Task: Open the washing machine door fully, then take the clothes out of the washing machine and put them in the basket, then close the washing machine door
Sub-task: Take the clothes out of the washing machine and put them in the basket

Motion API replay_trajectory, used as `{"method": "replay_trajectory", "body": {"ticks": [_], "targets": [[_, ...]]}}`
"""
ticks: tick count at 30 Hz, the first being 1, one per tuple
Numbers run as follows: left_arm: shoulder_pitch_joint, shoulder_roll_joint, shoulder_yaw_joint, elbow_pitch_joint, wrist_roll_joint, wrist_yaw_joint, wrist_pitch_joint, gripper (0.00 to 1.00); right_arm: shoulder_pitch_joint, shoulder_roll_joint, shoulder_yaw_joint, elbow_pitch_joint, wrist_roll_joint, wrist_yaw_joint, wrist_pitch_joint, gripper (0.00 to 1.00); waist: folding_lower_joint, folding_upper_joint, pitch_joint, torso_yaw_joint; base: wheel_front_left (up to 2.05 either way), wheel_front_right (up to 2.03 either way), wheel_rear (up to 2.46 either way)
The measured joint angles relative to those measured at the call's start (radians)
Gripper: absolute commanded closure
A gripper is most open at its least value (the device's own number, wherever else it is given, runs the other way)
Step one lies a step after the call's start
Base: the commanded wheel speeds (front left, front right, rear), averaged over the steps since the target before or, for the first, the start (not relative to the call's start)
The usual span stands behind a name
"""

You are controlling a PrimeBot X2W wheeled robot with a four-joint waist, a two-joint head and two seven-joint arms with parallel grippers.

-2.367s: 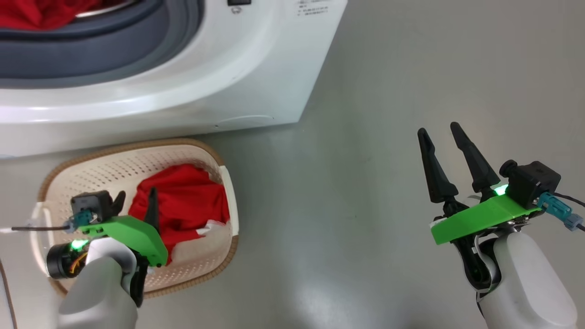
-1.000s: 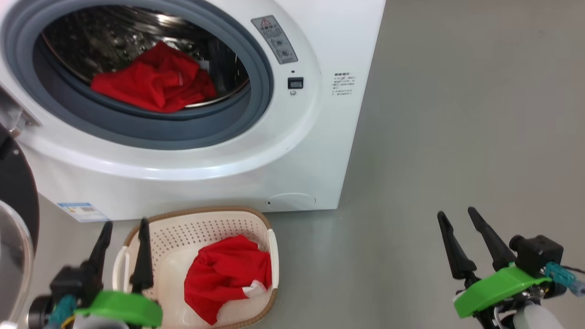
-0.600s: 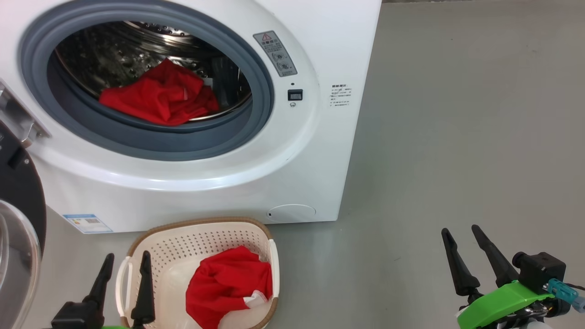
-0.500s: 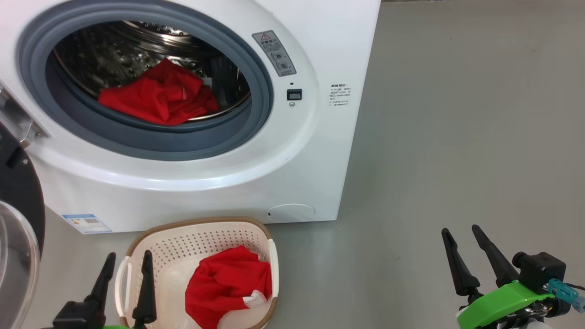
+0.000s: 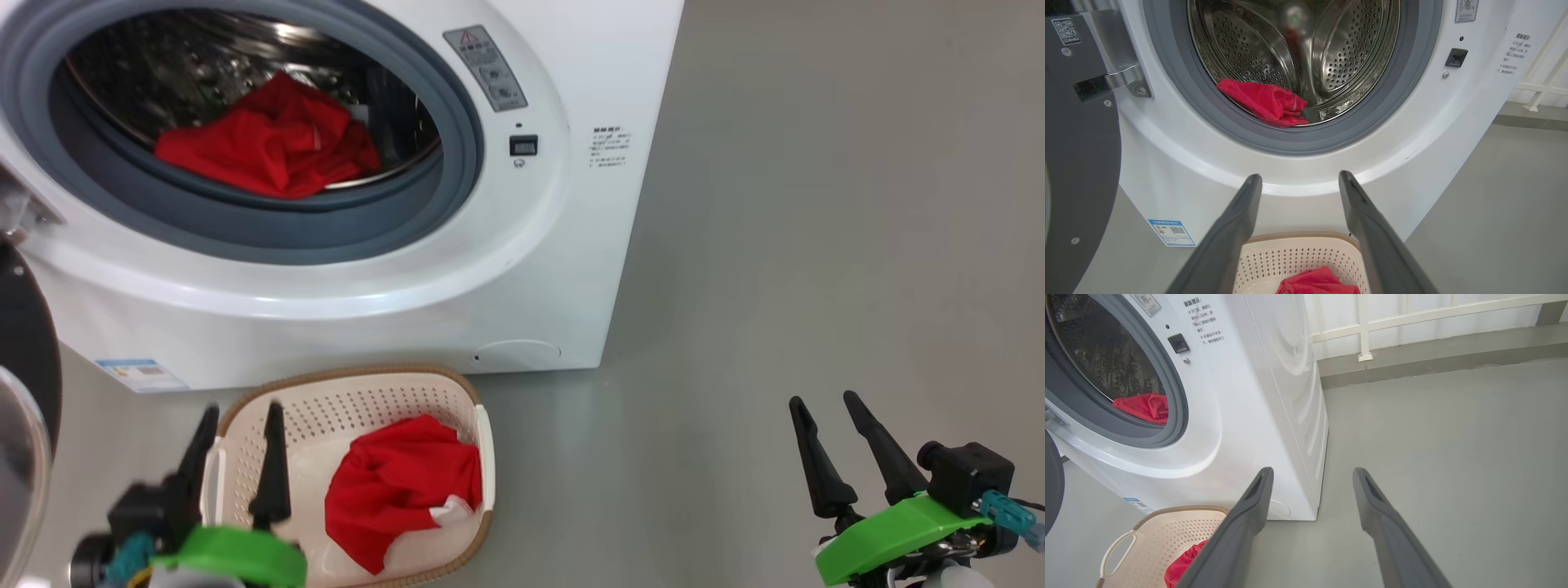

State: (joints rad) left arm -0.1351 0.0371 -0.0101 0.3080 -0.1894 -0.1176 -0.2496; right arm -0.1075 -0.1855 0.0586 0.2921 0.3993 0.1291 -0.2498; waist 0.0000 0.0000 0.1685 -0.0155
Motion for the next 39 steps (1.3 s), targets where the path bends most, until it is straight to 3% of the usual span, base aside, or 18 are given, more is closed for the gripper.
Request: {"method": "replay_trajectory", "body": {"ticks": [12, 22, 29, 39], "targets": [[-0.385, 0.002, -0.005, 0.267, 0.037, 0.018, 0.000, 0.00, -0.078, 0.015, 0.002, -0.008, 0.000, 0.000, 0.000, 0.00, 0.0000, 0.0000, 0.104, -0.015, 0.00, 0.00, 0.00], [-0.773, 0.050, -0.017, 0.575, 0.059, 0.050, 0.069, 0.00, -0.158, 0.026, 0.031, -0.019, 0.000, 0.000, 0.000, 0.00, 0.0000, 0.0000, 0.200, -0.052, 0.00, 0.00, 0.00], [-0.944, 0.099, -0.031, 0.764, 0.092, 0.077, 0.113, 0.00, -0.202, 0.035, 0.053, -0.022, 0.000, 0.000, 0.000, 0.00, 0.0001, 0.0000, 0.263, -0.088, 0.00, 0.00, 0.00], [-1.107, 0.146, -0.056, 0.919, 0.110, 0.114, 0.135, 0.00, -0.251, 0.041, 0.061, -0.036, 0.002, 0.000, 0.000, 0.00, 0.0000, 0.0000, 0.344, -0.133, 0.00, 0.00, 0.00]]}}
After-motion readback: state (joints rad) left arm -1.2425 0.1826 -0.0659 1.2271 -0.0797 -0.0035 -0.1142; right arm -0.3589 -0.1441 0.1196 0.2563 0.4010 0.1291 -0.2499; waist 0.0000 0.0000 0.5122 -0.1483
